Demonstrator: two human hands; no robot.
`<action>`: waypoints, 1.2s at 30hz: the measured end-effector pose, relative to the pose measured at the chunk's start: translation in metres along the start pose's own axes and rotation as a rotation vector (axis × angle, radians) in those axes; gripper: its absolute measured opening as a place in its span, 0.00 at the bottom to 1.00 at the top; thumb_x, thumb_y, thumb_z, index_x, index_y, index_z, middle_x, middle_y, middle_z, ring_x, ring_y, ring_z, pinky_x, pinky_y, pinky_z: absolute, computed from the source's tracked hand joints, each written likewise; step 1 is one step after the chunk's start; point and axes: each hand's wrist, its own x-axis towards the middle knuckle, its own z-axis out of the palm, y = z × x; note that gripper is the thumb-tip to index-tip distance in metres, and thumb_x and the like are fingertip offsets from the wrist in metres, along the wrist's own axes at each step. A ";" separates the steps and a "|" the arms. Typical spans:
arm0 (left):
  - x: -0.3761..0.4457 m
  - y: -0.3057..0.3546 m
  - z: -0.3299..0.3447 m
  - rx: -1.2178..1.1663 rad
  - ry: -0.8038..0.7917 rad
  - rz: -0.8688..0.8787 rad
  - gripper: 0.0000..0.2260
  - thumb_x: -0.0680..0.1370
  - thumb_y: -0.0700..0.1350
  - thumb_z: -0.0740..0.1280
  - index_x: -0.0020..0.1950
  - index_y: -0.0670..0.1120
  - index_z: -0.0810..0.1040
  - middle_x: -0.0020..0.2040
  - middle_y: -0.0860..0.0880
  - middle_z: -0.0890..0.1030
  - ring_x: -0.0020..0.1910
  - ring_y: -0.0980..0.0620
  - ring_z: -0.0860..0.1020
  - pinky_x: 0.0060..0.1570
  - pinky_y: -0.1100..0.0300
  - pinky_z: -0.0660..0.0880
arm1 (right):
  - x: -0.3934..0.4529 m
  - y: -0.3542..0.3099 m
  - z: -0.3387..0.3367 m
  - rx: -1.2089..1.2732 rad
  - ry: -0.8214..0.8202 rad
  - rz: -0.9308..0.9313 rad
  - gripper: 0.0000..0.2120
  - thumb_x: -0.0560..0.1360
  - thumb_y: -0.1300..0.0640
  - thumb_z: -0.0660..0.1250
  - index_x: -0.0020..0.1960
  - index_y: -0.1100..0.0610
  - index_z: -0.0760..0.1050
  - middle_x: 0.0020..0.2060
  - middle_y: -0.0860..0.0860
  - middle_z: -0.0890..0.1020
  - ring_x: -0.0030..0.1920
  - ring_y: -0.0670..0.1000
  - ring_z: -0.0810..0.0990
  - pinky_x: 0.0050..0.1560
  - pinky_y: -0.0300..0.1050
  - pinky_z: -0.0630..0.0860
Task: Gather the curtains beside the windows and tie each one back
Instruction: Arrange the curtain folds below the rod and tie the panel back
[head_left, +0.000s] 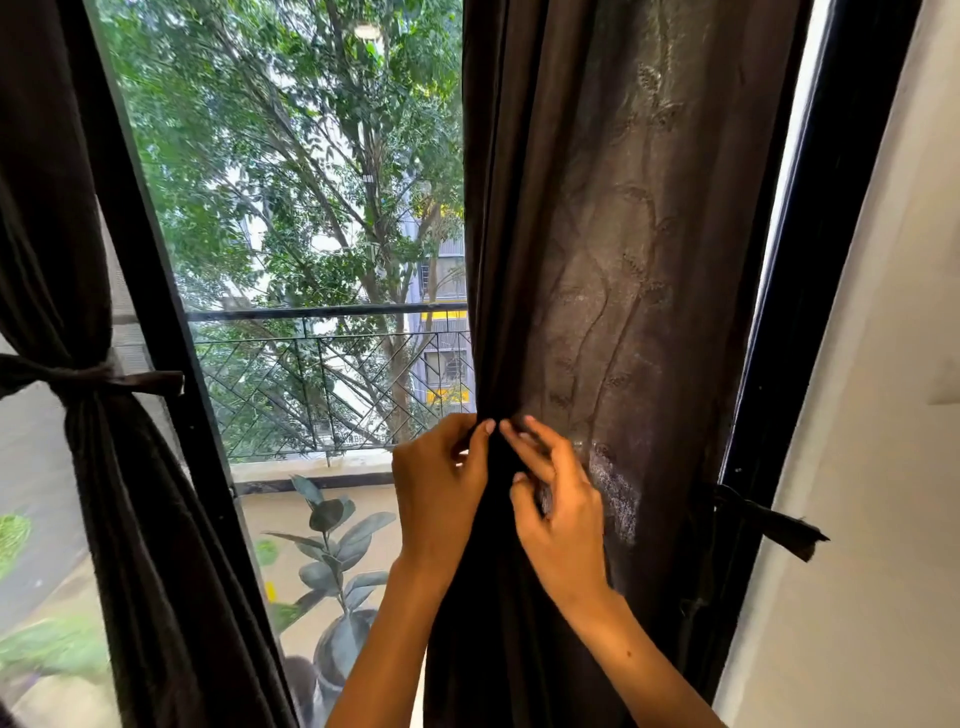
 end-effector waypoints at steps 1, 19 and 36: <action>0.002 -0.002 0.000 -0.032 -0.001 -0.026 0.06 0.74 0.44 0.71 0.39 0.54 0.81 0.32 0.61 0.81 0.34 0.67 0.79 0.35 0.69 0.74 | 0.005 0.003 -0.003 -0.024 0.093 -0.036 0.25 0.74 0.64 0.62 0.70 0.54 0.65 0.69 0.45 0.72 0.69 0.49 0.70 0.67 0.53 0.70; 0.001 -0.001 0.013 -0.111 0.015 -0.079 0.09 0.73 0.37 0.71 0.39 0.51 0.80 0.33 0.66 0.79 0.33 0.69 0.79 0.35 0.75 0.72 | 0.022 0.018 0.006 -0.165 0.356 -0.039 0.17 0.71 0.68 0.70 0.59 0.59 0.80 0.45 0.52 0.86 0.38 0.40 0.80 0.42 0.38 0.79; -0.006 0.007 0.011 -0.204 -0.046 -0.098 0.07 0.73 0.43 0.73 0.41 0.55 0.82 0.36 0.60 0.84 0.37 0.62 0.82 0.39 0.62 0.78 | 0.002 0.014 -0.002 0.082 -0.153 0.041 0.22 0.73 0.64 0.62 0.66 0.59 0.71 0.70 0.42 0.67 0.70 0.41 0.67 0.70 0.40 0.65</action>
